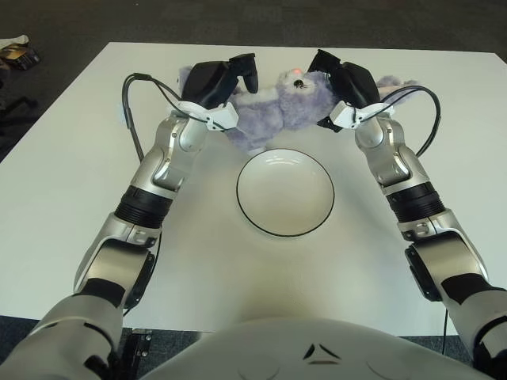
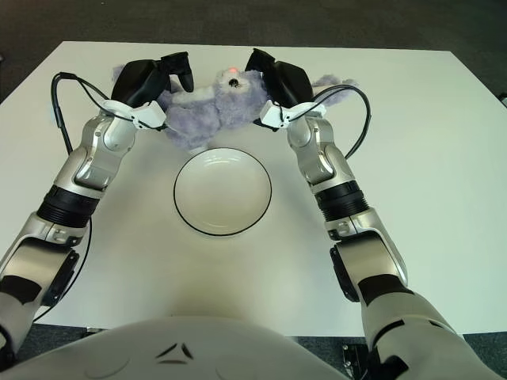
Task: Put the doll into the plate.
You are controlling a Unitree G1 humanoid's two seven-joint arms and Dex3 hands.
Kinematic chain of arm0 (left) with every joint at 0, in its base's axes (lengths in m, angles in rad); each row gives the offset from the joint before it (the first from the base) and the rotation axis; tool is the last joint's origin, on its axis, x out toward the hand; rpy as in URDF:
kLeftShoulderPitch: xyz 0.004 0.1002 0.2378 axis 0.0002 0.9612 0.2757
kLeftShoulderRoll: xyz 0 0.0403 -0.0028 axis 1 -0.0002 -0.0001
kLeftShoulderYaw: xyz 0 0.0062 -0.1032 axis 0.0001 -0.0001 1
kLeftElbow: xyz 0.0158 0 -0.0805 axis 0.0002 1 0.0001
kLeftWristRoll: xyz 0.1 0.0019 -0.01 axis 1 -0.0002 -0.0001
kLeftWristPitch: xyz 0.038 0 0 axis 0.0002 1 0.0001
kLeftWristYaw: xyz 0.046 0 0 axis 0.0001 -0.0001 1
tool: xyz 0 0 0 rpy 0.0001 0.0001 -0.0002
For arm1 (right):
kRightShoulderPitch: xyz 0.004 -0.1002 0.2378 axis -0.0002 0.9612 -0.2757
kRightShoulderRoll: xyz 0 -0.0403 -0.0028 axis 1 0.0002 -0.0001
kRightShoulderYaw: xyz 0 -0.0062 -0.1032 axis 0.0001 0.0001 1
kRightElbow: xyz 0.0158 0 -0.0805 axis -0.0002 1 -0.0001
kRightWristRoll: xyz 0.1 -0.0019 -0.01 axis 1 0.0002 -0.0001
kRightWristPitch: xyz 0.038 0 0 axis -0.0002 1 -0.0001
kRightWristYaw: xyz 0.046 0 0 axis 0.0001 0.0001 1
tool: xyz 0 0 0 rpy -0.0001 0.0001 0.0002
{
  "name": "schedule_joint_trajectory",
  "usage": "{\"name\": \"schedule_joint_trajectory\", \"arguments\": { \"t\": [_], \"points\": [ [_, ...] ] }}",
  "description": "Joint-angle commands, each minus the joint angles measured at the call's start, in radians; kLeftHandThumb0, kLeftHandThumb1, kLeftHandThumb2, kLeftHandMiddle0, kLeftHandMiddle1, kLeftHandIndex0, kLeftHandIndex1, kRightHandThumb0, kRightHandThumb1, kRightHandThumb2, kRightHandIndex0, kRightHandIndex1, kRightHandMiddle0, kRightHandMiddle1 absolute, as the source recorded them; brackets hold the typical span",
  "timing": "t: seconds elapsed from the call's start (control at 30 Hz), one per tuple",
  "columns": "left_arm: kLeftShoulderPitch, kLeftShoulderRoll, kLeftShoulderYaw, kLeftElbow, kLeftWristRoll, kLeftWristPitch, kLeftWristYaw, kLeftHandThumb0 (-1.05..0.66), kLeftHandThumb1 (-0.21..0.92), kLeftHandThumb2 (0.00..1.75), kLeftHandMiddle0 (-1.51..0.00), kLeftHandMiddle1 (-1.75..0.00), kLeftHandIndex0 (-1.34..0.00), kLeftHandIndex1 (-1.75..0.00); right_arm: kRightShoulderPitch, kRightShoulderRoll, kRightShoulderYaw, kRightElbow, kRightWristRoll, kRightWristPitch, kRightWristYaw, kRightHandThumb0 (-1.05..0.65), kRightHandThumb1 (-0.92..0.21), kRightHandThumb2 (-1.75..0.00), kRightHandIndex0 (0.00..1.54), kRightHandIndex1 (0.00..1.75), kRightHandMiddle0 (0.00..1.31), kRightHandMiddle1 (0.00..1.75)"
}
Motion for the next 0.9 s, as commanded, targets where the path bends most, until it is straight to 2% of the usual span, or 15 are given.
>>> {"name": "schedule_joint_trajectory", "arguments": {
  "t": [0.0, 0.37, 0.53, 0.67, 0.87],
  "points": [
    [0.015, -0.001, 0.011, -0.040, 0.010, 0.030, -0.022, 0.00, -0.02, 1.68, -0.83, -1.69, -0.68, -1.75, 0.006, -0.004, -0.012, -0.033, -0.004, -0.007, 0.003, 0.00, 0.04, -1.65, 0.94, 1.54, 0.67, 1.75],
    [0.047, -0.017, 0.022, -0.123, 0.011, 0.061, -0.040, 0.00, -0.03, 1.69, -0.84, -1.68, -0.69, -1.75, 0.044, -0.005, -0.018, -0.125, -0.017, 0.011, 0.025, 0.00, -0.01, -1.61, 0.89, 1.58, 0.63, 1.75],
    [0.061, -0.009, 0.025, -0.147, 0.025, 0.048, -0.035, 0.00, -0.02, 1.69, -0.82, -1.71, -0.68, -1.75, 0.064, -0.006, -0.025, -0.193, -0.022, 0.059, 0.068, 0.00, -0.02, -1.61, 0.88, 1.59, 0.62, 1.75],
    [0.069, -0.003, 0.024, -0.166, 0.043, 0.043, -0.031, 0.00, -0.05, 1.72, -0.84, -1.74, -0.72, -1.72, 0.083, 0.003, -0.036, -0.239, -0.005, 0.087, 0.104, 0.00, -0.02, -1.61, 0.88, 1.59, 0.62, 1.75],
    [0.079, 0.008, 0.028, -0.197, 0.080, 0.036, -0.025, 0.00, -0.06, 1.73, -0.84, -1.75, -0.73, -1.72, 0.115, 0.011, -0.040, -0.312, -0.030, 0.124, 0.118, 0.00, -0.01, -1.61, 0.88, 1.59, 0.63, 1.75]
  ]
}}
